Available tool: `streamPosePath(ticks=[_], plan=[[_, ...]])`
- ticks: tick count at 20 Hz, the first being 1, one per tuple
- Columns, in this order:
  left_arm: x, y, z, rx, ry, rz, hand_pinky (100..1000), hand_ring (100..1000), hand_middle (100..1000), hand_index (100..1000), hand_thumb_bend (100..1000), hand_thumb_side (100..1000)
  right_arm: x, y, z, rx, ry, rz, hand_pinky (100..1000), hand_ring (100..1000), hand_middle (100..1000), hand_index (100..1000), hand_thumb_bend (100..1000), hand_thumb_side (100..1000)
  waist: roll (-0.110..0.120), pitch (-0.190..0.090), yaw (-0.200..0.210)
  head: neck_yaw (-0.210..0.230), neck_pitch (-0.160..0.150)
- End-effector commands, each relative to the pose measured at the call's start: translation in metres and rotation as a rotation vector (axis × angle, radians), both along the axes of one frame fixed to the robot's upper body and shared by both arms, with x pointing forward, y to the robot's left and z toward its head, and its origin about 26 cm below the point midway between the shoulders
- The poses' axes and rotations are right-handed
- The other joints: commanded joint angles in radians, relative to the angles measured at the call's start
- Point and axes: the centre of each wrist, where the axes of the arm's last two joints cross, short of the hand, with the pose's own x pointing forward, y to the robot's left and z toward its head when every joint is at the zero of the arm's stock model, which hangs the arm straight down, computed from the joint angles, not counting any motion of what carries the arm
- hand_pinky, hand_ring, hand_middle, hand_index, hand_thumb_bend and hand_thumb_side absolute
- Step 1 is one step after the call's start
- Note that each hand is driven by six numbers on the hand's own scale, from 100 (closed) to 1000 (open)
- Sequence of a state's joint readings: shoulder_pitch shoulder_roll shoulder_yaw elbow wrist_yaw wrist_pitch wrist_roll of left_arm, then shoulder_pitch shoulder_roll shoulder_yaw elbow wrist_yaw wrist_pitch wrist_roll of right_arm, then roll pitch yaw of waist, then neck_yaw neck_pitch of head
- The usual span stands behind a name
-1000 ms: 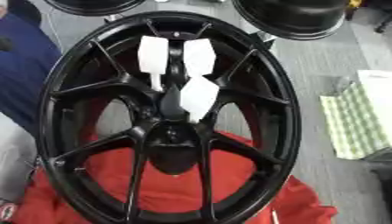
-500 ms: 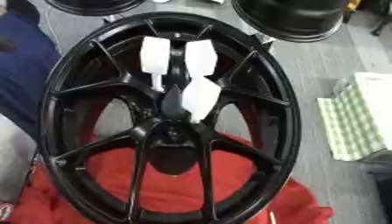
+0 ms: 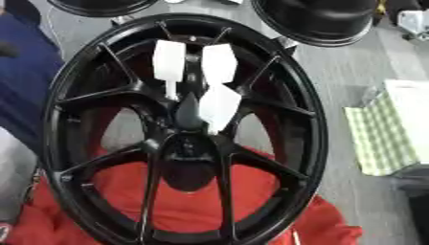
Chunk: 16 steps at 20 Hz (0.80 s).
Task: Pull the pin out of the wheel hub.
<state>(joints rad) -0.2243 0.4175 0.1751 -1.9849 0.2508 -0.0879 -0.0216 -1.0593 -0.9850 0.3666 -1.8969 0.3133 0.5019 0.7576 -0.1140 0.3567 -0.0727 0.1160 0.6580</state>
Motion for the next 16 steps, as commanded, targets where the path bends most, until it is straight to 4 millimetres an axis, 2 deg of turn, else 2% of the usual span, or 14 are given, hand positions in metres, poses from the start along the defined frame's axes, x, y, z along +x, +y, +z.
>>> streamPosePath(ticks=[1,16], plan=[[-0.002,0.002,0.008,0.04,-0.019,-0.002,854,603,535,737,100,642,0.001,0.005,0.009,0.022,0.168,-0.083,930,842,775,826,100,100,0.004,-0.03,-0.001,-0.005,0.002],[-0.002,0.001,0.008,0.039,-0.017,-0.005,853,604,536,736,100,643,0.019,0.055,0.015,0.014,0.181,0.033,897,837,770,820,100,100,-0.002,-0.034,0.017,-0.017,-0.003]])
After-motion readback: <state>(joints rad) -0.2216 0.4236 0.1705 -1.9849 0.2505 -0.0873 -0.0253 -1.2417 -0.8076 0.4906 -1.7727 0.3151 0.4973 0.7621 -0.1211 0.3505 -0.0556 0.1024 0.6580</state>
